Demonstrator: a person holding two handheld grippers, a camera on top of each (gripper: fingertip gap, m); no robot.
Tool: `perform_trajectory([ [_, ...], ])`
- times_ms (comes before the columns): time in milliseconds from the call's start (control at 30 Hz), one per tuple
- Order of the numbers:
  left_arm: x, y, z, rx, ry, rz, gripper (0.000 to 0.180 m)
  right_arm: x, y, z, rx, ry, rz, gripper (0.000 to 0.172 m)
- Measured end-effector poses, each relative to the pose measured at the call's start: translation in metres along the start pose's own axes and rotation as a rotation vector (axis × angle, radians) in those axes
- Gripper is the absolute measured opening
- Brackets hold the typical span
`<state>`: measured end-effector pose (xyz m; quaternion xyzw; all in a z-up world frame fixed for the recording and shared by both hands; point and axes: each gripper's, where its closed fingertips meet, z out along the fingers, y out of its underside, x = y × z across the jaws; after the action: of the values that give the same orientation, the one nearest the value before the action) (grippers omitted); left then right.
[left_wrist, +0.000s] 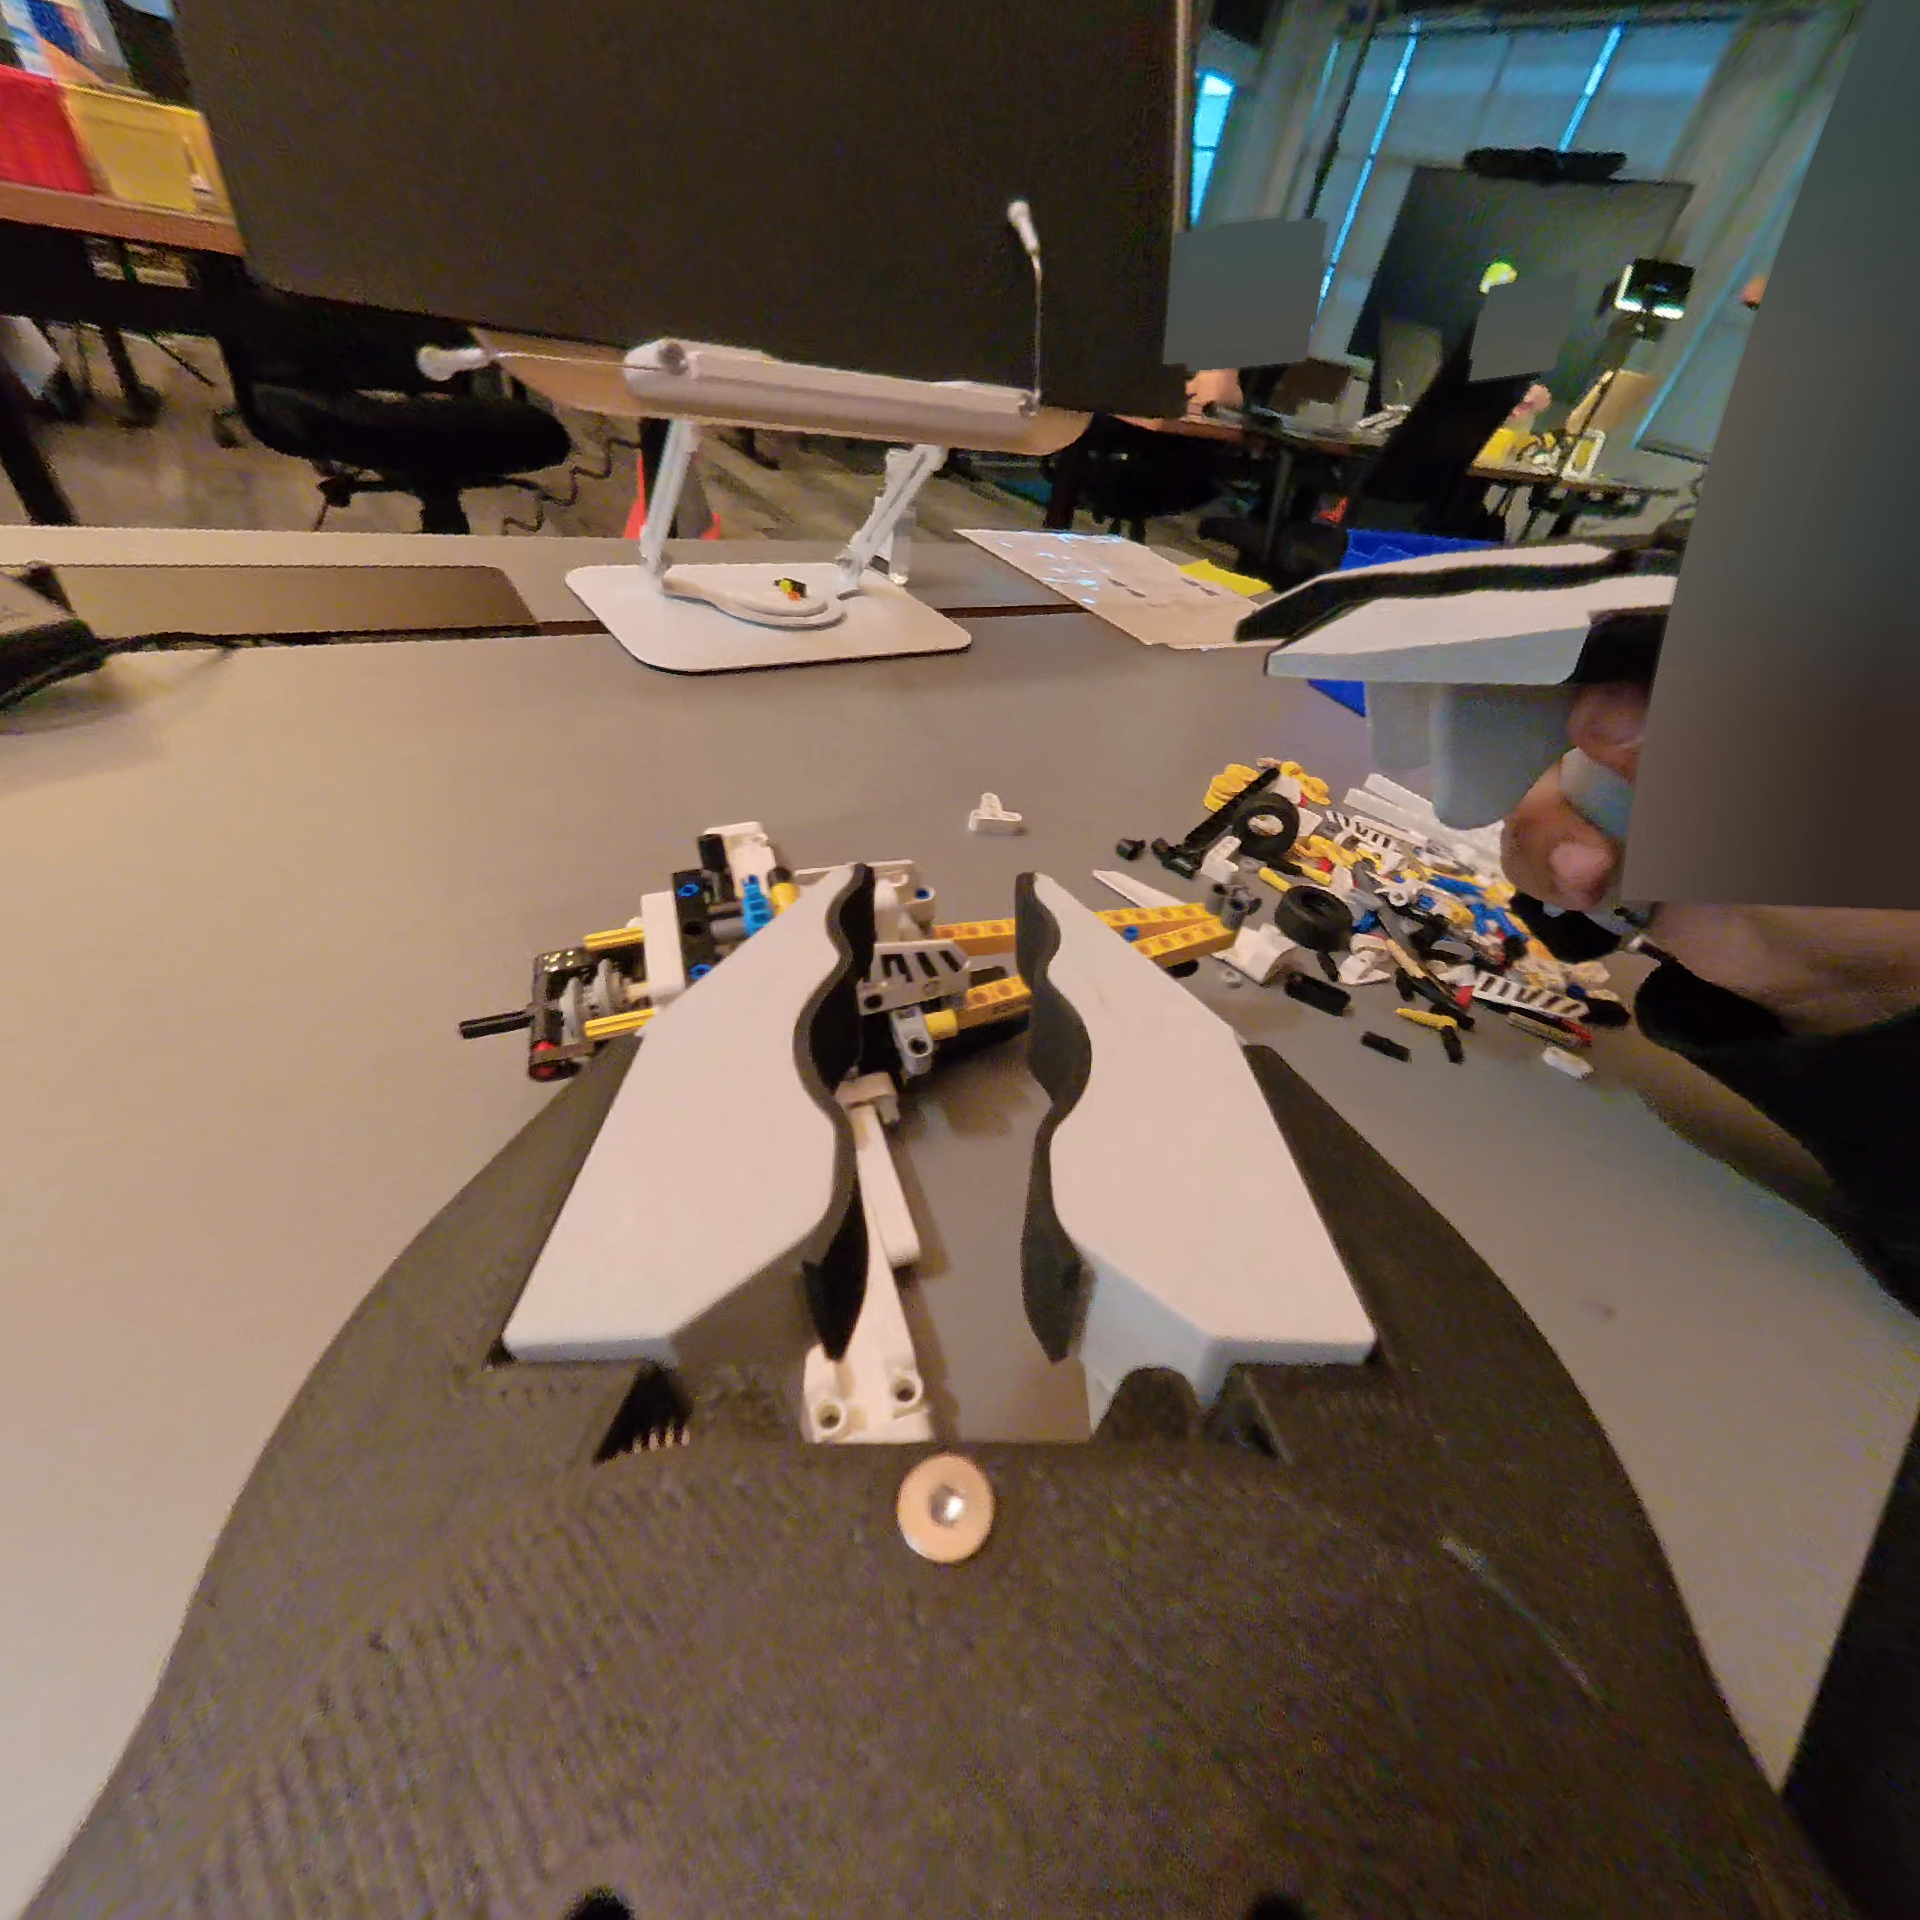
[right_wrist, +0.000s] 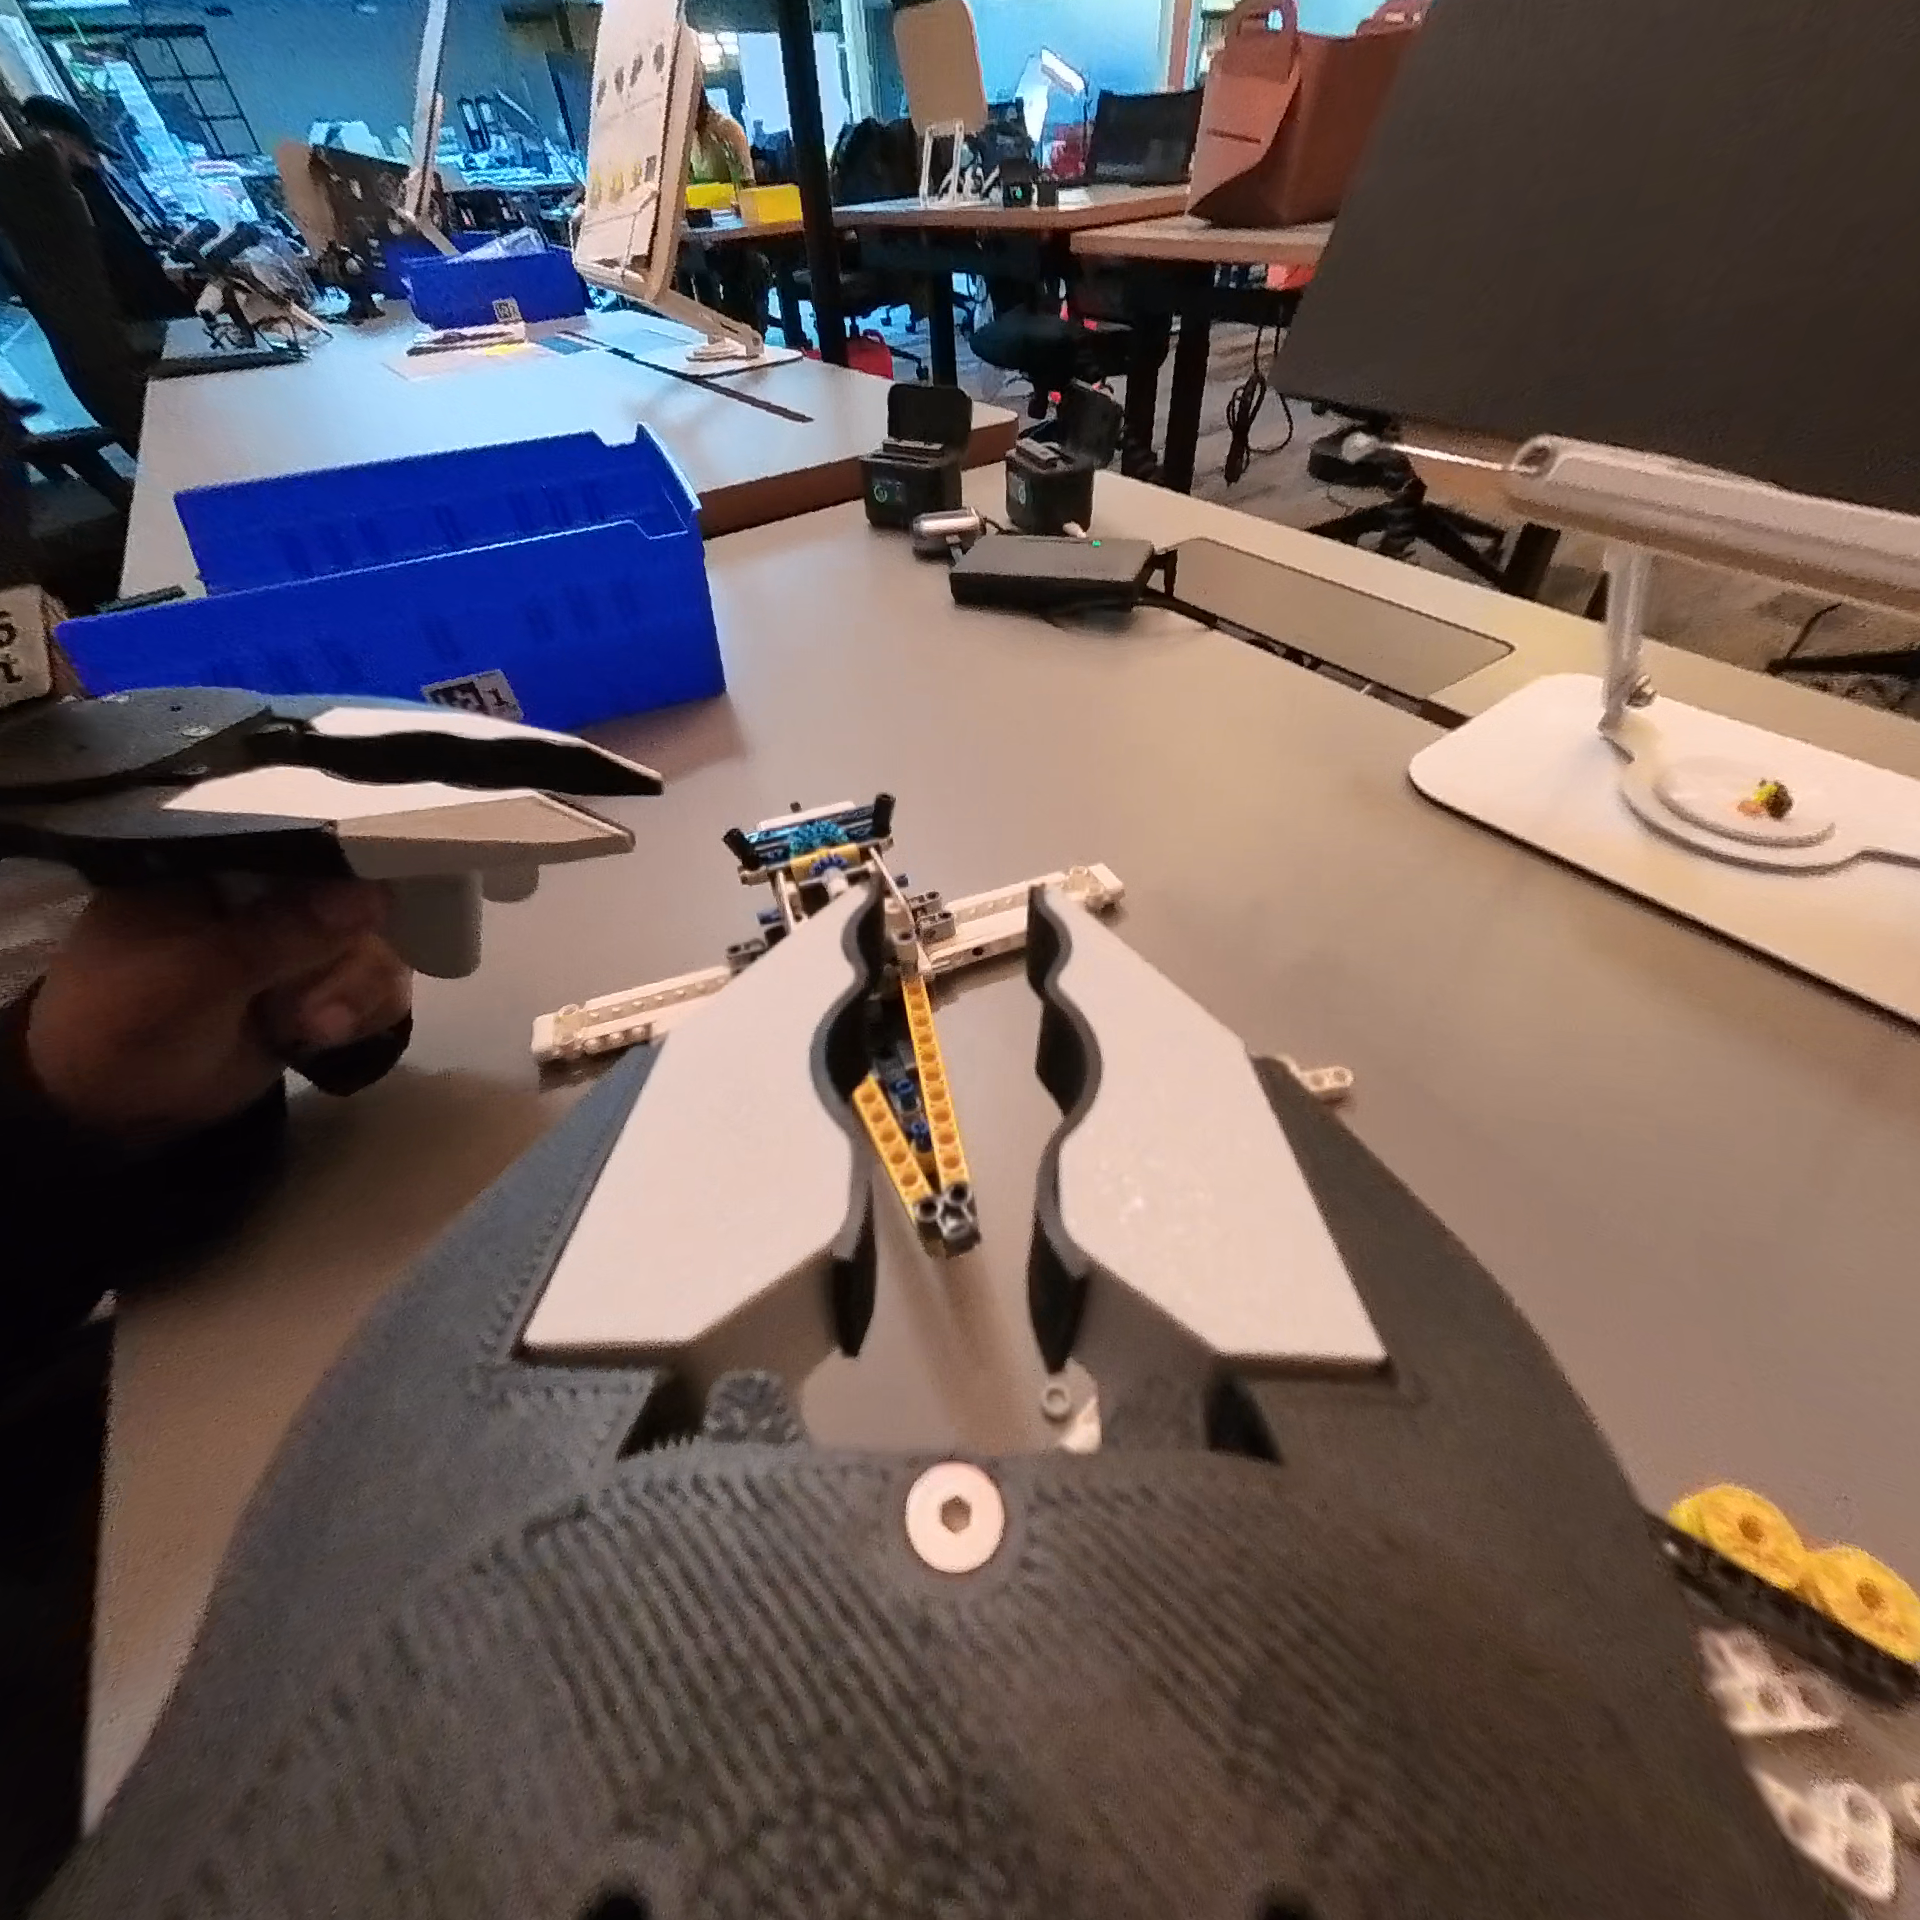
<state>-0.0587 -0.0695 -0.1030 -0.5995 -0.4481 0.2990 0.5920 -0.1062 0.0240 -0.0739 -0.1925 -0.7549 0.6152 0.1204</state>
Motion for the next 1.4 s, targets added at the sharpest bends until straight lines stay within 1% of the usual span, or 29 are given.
perform_trajectory([
  [167,-0.004,0.011,0.004,-0.021,0.003,-0.021,0.024,-0.009,0.003,0.008,0.049,0.02,-0.128,0.022],
  [267,-0.003,0.007,0.002,0.011,0.014,-0.017,0.024,-0.014,0.007,0.005,0.085,0.045,-0.198,0.018],
  [333,-0.003,0.007,0.002,0.018,0.026,-0.031,0.025,-0.017,0.003,0.001,0.121,0.045,-0.22,0.018],
  [433,-0.002,0.007,0.003,0.018,0.049,-0.068,0.027,-0.018,0.001,-0.001,0.153,0.033,-0.195,0.017],
  [533,-0.004,0.006,0.003,0.027,0.061,-0.105,0.028,-0.022,0.004,0.002,0.148,-0.014,-0.135,0.018],
  [633,-0.005,0.006,0.002,0.036,0.078,-0.138,0.029,-0.025,0.007,0.004,0.141,-0.038,-0.114,0.018],
  [1100,-0.004,0.007,0.003,0.025,0.095,-0.154,0.027,-0.031,0.018,0.012,0.088,-0.02,-0.202,0.017],
  [1167,-0.002,0.01,0.004,-0.003,0.088,-0.135,0.022,-0.035,0.018,0.013,0.088,-0.02,-0.231,0.017],
  [1233,-0.007,0.017,0.006,-0.067,0.015,-0.064,0.018,-0.041,0.02,0.016,0.081,-0.022,-0.268,0.017],
  [1300,-0.019,0.034,0.009,-0.227,-0.097,0.043,0.02,-0.047,0.027,0.023,0.047,-0.021,-0.319,0.018],
  [1333,-0.018,0.043,0.011,-0.303,-0.102,0.066,0.02,-0.05,0.032,0.028,0.019,-0.02,-0.353,0.018],
  [1400,-0.009,0.052,0.016,-0.36,-0.046,0.017,0.019,-0.055,0.041,0.037,-0.036,-0.007,-0.44,0.017],
])
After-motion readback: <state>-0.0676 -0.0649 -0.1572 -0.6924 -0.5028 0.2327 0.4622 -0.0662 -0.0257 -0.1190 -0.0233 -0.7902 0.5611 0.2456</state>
